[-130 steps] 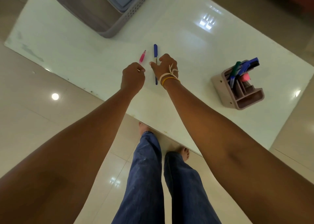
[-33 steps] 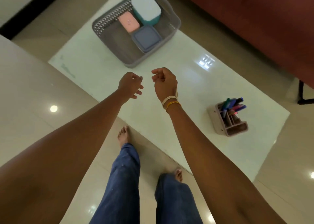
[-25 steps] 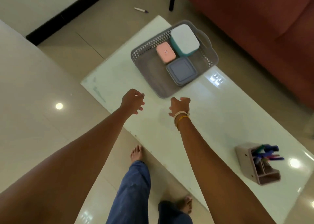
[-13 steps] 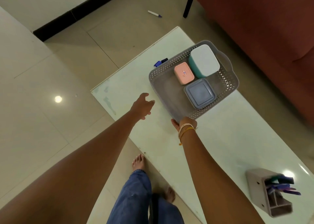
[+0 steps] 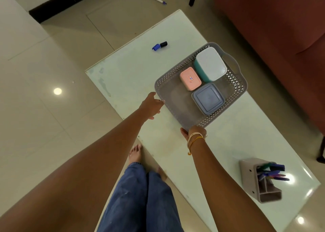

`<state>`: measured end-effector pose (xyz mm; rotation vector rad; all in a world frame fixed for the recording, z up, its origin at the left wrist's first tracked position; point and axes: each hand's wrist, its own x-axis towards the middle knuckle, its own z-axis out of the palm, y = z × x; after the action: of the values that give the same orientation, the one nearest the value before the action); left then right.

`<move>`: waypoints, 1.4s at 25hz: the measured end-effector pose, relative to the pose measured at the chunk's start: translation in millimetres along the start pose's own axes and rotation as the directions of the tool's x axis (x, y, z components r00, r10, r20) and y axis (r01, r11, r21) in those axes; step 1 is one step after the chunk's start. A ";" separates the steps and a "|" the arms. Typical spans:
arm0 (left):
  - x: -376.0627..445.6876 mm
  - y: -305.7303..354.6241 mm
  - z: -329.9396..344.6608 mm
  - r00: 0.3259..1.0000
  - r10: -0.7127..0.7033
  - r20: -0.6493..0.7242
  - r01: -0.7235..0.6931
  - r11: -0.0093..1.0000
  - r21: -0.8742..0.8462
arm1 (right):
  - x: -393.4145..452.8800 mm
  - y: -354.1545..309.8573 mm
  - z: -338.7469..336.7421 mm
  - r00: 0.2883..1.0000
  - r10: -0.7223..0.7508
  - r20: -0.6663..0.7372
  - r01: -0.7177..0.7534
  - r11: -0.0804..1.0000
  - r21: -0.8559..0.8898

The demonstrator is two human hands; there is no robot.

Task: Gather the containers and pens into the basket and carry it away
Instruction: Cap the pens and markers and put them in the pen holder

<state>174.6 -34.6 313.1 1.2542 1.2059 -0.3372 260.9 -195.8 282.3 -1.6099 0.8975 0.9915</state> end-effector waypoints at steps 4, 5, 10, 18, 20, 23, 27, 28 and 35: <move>-16.1 -22.2 -2.3 0.998 0.015 -0.057 -0.016 0.999 -0.032 | -19.9 12.6 -3.4 0.998 0.063 -0.018 -0.063 0.998 -0.024; -20.6 -26.2 -6.2 0.997 0.013 -0.076 -0.016 0.999 -0.039 | -28.5 16.8 0.5 0.997 0.072 -0.039 -0.072 0.997 -0.003; -28.4 -43.6 -42.9 0.976 -0.005 -0.220 -0.031 0.986 -0.162 | -69.4 45.5 65.6 0.997 -0.064 -0.033 0.060 0.993 -0.102; -15.4 -89.4 -153.2 0.919 -0.079 -0.386 -0.015 0.972 -0.236 | -90.1 61.6 206.5 0.932 -0.247 0.266 0.354 0.775 -0.523; -5.3 -100.8 -184.4 0.914 -0.105 -0.393 0.010 0.972 -0.237 | -84.4 70.9 242.3 0.915 -0.262 0.307 0.398 0.713 -0.577; 3.6 -117.7 -235.9 0.920 -0.114 -0.374 0.042 0.980 -0.194 | -84.5 94.1 293.9 0.896 -0.292 0.335 0.444 0.632 -0.636; 8.5 -126.0 -301.5 0.934 -0.098 -0.345 0.075 0.994 -0.079 | -85.7 112.1 351.8 0.909 -0.271 0.316 0.416 0.566 -0.712; 11.1 -126.0 -314.3 0.937 -0.088 -0.337 0.070 0.995 -0.065 | -83.6 113.8 363.1 0.913 -0.264 0.312 0.408 0.544 -0.733; 51.2 -165.9 -311.8 0.957 -0.125 -0.260 0.103 0.990 -0.097 | -19.9 175.8 379.3 0.945 -0.122 0.303 0.326 0.293 -0.899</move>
<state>-89.1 191.1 230.3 1.1862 1.5115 -0.2037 27.8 134.9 175.4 -2.4671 -0.2285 1.5637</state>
